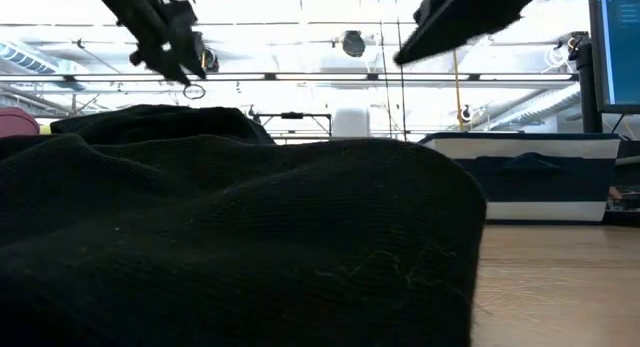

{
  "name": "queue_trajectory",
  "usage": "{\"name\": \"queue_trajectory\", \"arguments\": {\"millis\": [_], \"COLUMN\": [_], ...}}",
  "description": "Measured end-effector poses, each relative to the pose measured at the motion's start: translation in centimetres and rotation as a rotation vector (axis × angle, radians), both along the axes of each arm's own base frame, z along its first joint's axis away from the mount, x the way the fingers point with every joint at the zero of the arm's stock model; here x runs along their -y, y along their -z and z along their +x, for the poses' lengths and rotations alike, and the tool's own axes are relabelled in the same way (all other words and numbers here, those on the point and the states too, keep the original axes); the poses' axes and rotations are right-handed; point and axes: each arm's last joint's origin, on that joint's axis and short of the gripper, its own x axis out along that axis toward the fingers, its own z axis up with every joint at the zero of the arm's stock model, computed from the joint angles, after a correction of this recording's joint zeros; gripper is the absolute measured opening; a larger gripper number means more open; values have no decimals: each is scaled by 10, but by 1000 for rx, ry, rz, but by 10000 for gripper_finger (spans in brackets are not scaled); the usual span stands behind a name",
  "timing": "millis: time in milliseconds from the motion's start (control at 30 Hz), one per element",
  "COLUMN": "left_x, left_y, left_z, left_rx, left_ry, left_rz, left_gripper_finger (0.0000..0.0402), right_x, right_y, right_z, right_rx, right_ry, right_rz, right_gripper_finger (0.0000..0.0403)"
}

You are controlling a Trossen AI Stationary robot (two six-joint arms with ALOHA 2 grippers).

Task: Pick & Place Cloths
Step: Put the black sock into the transparent container

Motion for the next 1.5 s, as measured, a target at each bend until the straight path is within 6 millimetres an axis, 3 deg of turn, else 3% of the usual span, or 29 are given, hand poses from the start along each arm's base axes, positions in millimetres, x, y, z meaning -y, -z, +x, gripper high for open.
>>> {"name": "queue_trajectory", "arguments": {"millis": [267,500,867,1133,1500], "left_x": [40,65,88,96,96], "left_y": [-20,-26,-32,-32,-32], "left_z": [-15,-17,-10,-9,-8], "left_rx": [205,252,315,322,299], "left_ry": [235,394,565,598,540], "left_rz": [-58,-62,-76,-103,-30], "left_gripper_finger": [266,258,259,262,264], "right_x": [-37,-69,-107,-117,-106], "right_y": [0,14,42,62,66], "right_z": [3,6,61,87,91], "right_rx": [112,100,-47,-149,-195], "right_ry": [-278,-288,-260,-189,-74], "right_rz": [9,-58,-61,14,147], "right_gripper_finger": [129,126,168,212,218]}}
